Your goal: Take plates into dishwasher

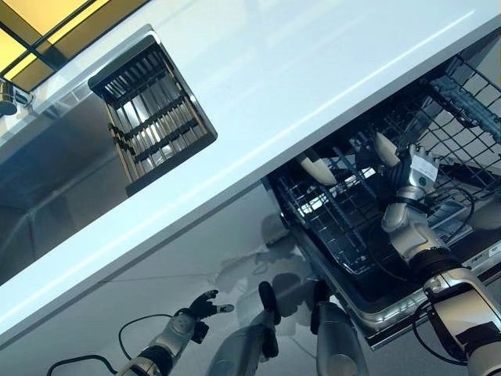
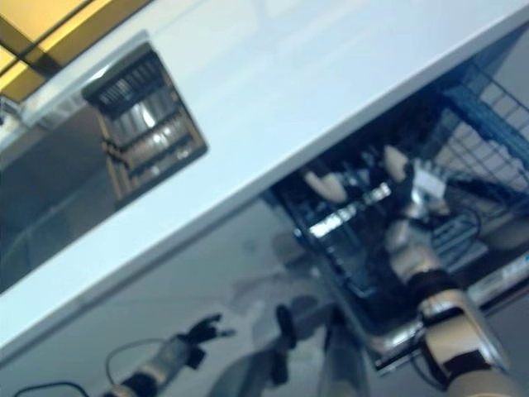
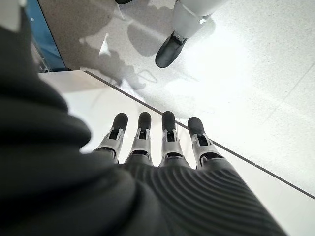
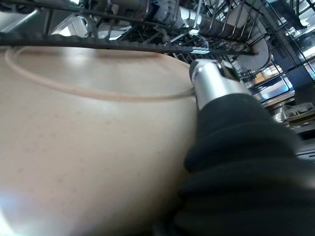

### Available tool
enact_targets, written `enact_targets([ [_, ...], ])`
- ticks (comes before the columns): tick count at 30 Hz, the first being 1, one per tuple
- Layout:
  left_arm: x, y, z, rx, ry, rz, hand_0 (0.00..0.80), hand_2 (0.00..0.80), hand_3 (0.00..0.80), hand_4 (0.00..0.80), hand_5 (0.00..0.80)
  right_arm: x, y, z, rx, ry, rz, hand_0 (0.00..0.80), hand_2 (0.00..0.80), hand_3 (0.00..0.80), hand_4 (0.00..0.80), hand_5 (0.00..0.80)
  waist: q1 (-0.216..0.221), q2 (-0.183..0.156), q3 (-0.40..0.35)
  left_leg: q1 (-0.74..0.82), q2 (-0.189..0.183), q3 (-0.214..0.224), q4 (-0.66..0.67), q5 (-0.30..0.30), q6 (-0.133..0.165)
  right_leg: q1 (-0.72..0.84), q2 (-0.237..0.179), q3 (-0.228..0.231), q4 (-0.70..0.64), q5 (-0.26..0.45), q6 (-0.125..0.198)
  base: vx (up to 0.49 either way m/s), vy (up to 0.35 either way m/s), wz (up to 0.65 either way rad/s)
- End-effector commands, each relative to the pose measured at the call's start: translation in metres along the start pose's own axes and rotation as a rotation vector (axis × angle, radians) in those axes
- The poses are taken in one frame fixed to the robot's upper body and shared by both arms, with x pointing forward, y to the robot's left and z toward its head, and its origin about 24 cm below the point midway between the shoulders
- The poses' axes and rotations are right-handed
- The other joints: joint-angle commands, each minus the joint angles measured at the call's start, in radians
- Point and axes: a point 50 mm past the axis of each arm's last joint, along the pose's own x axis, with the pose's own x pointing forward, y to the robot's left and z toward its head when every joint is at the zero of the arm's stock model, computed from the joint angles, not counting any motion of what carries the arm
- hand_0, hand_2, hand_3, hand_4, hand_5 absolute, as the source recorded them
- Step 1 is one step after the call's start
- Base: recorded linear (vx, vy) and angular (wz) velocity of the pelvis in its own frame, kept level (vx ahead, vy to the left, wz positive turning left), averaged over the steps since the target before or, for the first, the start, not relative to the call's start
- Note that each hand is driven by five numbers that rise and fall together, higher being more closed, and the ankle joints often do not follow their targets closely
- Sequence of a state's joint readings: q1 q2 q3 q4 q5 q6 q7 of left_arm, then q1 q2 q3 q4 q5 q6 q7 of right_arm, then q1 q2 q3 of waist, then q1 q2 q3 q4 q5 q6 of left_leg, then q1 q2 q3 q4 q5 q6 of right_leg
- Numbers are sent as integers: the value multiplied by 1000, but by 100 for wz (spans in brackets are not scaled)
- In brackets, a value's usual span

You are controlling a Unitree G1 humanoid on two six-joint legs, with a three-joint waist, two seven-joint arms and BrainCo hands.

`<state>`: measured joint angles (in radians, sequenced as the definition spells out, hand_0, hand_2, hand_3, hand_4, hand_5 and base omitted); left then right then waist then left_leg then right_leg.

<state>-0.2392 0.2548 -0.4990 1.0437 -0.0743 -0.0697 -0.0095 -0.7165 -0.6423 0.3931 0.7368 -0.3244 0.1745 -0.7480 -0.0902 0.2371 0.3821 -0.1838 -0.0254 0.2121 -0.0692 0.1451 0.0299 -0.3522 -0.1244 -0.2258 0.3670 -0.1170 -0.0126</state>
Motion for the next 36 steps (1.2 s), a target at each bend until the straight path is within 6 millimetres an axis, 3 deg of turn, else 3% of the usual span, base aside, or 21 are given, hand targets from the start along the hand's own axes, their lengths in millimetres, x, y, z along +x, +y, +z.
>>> enact_targets([
  [1,3,15,11,21,-17,23,0,0,0,0,0,-2,15,-16,-30,126,132,800,800,800,800,800,47,-30,33,9,34,-24,18,-67,-46,90,43,-34,-80,-75,-47,31,-3,1],
  [14,2,14,6,25,-1,23,0,0,0,0,0,-16,26,-19,-20,154,176,775,775,775,775,775,53,-48,27,32,37,-27,14,-71,-46,122,44,-46,-93,-73,-47,10,0,1],
  [15,2,14,6,25,0,23,0,0,0,0,0,-16,26,-20,-20,154,177,646,646,646,646,646,53,-50,26,34,37,-27,14,-71,-46,124,44,-47,-94,-72,-47,0,0,0],
  [16,2,15,6,25,2,23,0,0,0,0,0,-18,27,-20,-20,159,176,455,455,455,455,455,54,-52,24,36,38,-28,13,-71,-46,127,45,-47,-97,-71,-47,0,0,0],
  [18,2,15,5,27,5,22,0,0,0,0,0,-19,28,-22,-19,164,177,238,238,238,238,238,54,-55,21,39,39,-29,14,-71,-46,134,47,-48,-101,-69,-46,0,0,0],
  [21,1,16,3,28,12,25,0,0,0,0,0,-22,30,-24,-16,169,178,0,0,0,0,0,55,-63,18,45,41,-29,14,-72,-46,144,48,-49,-105,-67,-46,-8,-5,8],
  [36,-3,18,-12,27,62,32,0,0,0,0,0,-36,34,-32,4,187,174,0,0,0,0,0,60,-102,-10,83,49,-29,16,-79,-45,219,59,-58,-155,-50,-41,0,-1,1],
])
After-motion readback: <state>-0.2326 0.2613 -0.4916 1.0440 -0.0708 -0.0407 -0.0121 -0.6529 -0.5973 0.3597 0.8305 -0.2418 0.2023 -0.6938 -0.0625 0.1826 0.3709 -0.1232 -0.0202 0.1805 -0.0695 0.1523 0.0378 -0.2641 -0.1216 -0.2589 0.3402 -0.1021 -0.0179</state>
